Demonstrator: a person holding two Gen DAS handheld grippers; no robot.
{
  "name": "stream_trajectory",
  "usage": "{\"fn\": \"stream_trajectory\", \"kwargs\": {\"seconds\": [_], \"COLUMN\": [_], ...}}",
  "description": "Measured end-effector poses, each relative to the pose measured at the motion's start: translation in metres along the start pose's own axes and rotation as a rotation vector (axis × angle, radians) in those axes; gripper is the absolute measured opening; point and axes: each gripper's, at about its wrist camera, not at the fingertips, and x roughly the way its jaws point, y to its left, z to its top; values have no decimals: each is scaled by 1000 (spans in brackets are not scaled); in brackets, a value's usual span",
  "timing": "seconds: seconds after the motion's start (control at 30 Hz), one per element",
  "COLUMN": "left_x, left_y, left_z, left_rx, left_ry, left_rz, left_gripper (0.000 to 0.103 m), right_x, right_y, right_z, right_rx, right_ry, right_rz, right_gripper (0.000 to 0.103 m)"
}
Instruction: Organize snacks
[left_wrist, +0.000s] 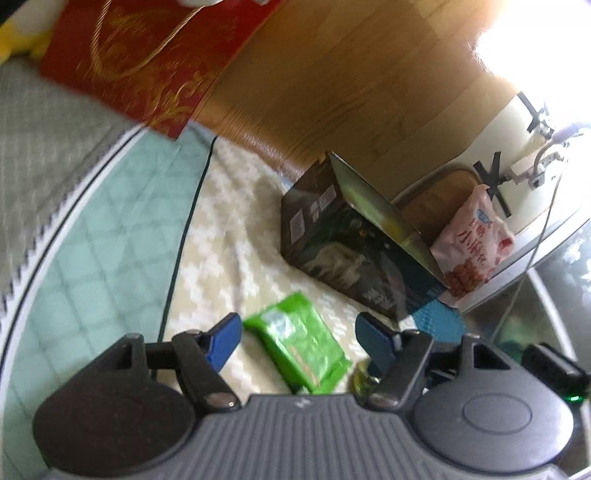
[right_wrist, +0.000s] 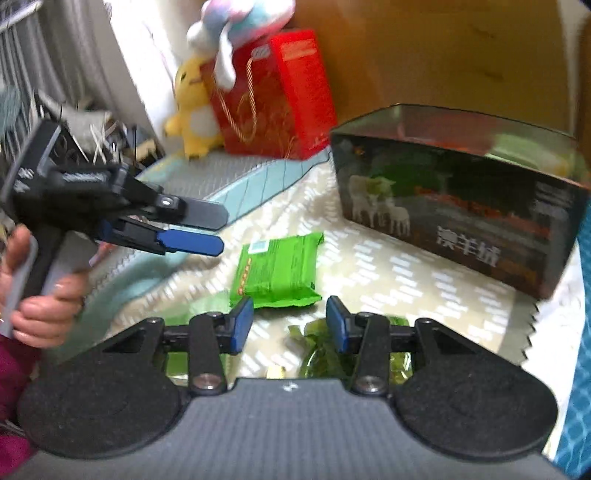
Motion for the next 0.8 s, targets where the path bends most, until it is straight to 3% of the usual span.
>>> {"fn": "stream_trajectory", "kwargs": {"seconds": [0.17, 0.27, 0.37, 0.6, 0.8], "left_x": [21, 28, 26, 8, 31], "left_y": [2, -11, -16, -46, -95], "left_z": [-10, -13, -10, 10, 56], "left_rx": [-31, 13, 22, 82, 189], "left_ry": [61, 47, 31, -57, -112], "left_rz": [-42, -25, -34, -105, -139], "left_gripper": [66, 65, 65, 65, 65], "right_x": [19, 12, 5, -26, -37], "right_y": [5, 8, 7, 11, -17], "right_z": [5, 5, 3, 23, 59], "right_rx": [-84, -107, -70, -76, -32], "right_ry": [4, -12, -36, -226, -362], "right_rz": [-5, -44, -27, -84, -208], "right_gripper": [47, 34, 23, 21, 21]}}
